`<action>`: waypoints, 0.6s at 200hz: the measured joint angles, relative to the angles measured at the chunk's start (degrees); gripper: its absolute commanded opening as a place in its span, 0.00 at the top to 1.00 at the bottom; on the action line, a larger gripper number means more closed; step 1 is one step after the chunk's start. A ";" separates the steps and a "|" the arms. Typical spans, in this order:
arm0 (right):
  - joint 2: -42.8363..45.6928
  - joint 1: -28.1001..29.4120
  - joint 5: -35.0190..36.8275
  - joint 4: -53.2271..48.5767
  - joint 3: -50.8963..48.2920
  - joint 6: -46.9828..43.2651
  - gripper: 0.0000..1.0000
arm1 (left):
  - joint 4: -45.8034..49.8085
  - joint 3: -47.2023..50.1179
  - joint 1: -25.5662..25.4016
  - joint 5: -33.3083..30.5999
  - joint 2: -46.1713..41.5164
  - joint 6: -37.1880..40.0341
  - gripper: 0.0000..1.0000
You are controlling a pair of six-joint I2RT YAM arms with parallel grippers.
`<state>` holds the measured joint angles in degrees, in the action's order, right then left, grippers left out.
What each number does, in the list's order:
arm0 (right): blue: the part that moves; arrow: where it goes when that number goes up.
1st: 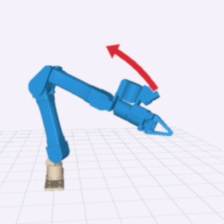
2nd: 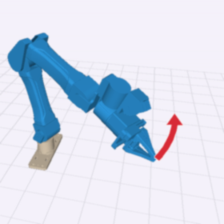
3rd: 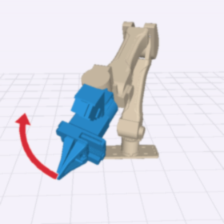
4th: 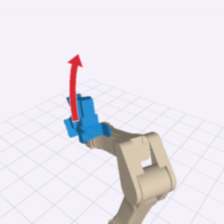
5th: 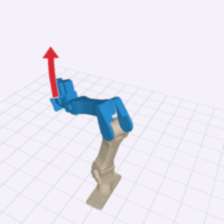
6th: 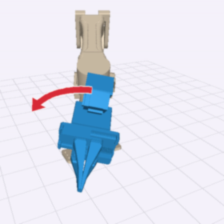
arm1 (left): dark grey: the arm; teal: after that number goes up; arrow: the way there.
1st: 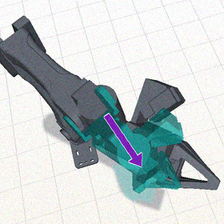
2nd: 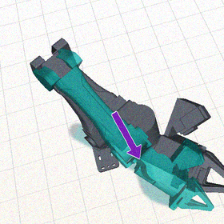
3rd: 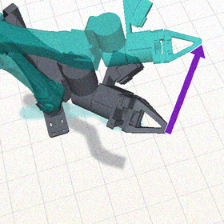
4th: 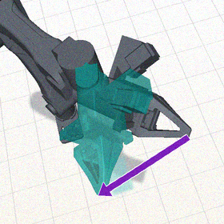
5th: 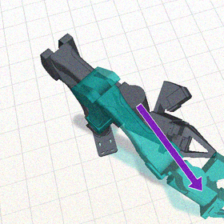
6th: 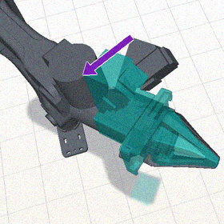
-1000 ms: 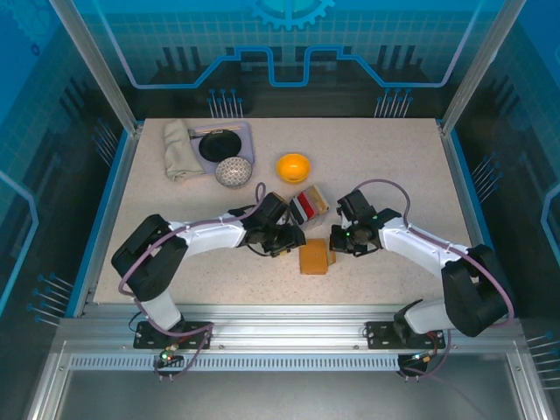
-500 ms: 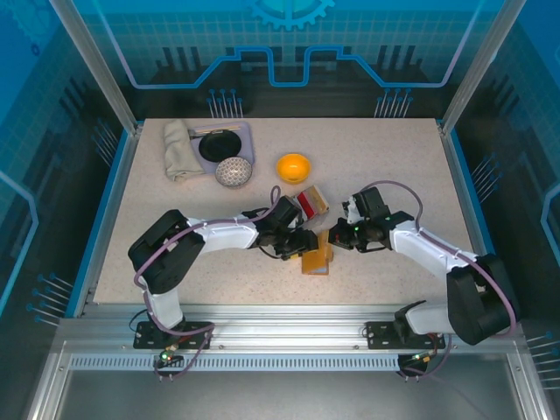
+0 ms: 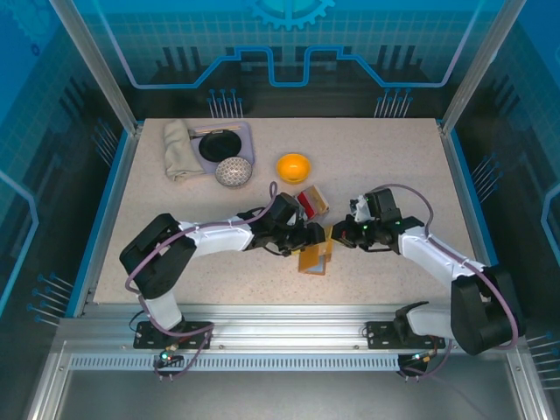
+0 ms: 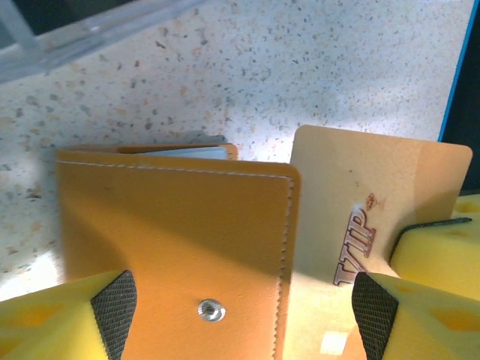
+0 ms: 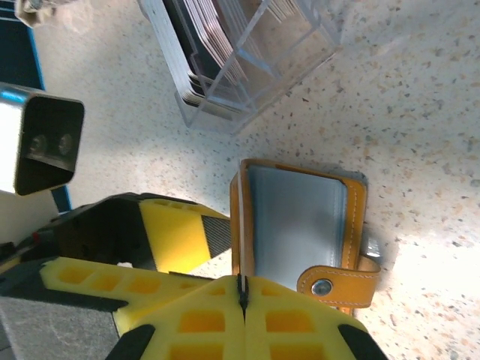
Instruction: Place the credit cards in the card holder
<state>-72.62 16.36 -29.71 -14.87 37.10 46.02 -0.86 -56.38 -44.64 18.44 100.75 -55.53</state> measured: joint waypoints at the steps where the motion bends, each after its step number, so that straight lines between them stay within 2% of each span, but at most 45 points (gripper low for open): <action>1: 0.00 -0.11 -0.20 0.22 -0.15 0.15 1.00 | -0.07 0.00 0.00 0.09 0.00 0.00 0.21; 17: -0.02 -0.70 -2.08 1.73 -1.01 1.01 1.00 | -0.63 0.00 0.00 0.50 0.02 -0.02 0.23; 34: -0.07 -1.11 -3.78 3.45 -1.84 1.97 1.00 | -1.03 0.02 0.00 0.70 0.07 -0.09 0.30; 54: -0.98 -1.42 -5.38 5.29 -2.43 2.93 1.00 | -1.38 0.04 0.00 0.96 0.13 -0.74 0.44; 79: -2.67 -1.53 -7.06 8.41 -3.43 4.70 1.00 | -1.42 0.11 0.00 0.96 0.15 -1.14 0.57; 120: -3.87 -2.16 -8.68 11.39 -4.26 6.97 1.00 | -1.86 0.31 0.00 0.94 0.35 -1.36 0.72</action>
<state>-76.49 14.20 -38.39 -3.49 32.84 52.99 -2.72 -56.07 -44.64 19.38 101.10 -56.88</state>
